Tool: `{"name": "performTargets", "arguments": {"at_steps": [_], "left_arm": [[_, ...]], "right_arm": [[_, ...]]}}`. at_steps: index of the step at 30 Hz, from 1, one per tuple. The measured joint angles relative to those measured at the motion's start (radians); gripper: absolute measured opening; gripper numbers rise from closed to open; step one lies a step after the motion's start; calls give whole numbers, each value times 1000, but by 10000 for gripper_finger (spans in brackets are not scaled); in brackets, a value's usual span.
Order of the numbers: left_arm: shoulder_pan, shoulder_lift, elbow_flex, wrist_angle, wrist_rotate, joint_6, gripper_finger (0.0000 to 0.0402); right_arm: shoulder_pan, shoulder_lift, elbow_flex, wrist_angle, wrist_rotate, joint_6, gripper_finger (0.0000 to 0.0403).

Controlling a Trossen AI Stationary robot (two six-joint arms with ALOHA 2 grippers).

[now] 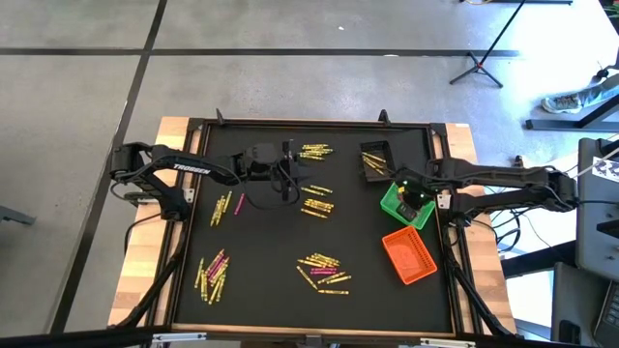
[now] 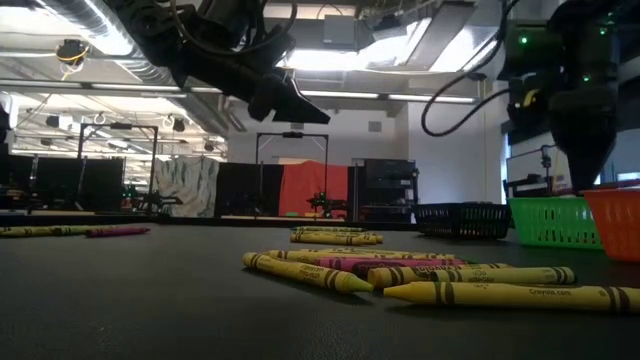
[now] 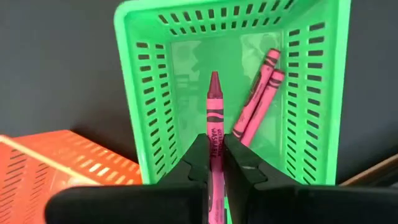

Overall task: Sort crayons
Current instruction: Put the red crayon into the green basket

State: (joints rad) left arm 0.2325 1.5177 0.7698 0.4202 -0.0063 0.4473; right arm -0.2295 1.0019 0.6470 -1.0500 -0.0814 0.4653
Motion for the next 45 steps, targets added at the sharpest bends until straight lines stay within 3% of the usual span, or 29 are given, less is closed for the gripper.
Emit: {"name": "performTargets", "arguments": {"at_steps": [5,13,18,25,31,36,40,45], "left_arm": [[0,0,0,1,0,0,109],[0,0,0,0,0,-2,109],[0,0,0,-2,0,-16,109],[0,1,0,-89,-49,-142,108],[0,1,0,-265,-92,-290,108],[0,-13,0,-431,-93,-433,108],[3,-56,32,-675,-93,-554,108],[3,-98,54,-965,-77,-732,108]], "right_arm": [[0,4,-20,5,0,3,25],[0,4,5,-13,-30,-29,133],[0,4,127,15,-11,-65,160],[0,4,145,563,98,-331,155],[0,56,99,982,117,-567,155],[0,169,77,1214,118,-728,155],[0,253,77,1389,127,-807,154],[-6,296,78,1467,147,-861,154]]}}
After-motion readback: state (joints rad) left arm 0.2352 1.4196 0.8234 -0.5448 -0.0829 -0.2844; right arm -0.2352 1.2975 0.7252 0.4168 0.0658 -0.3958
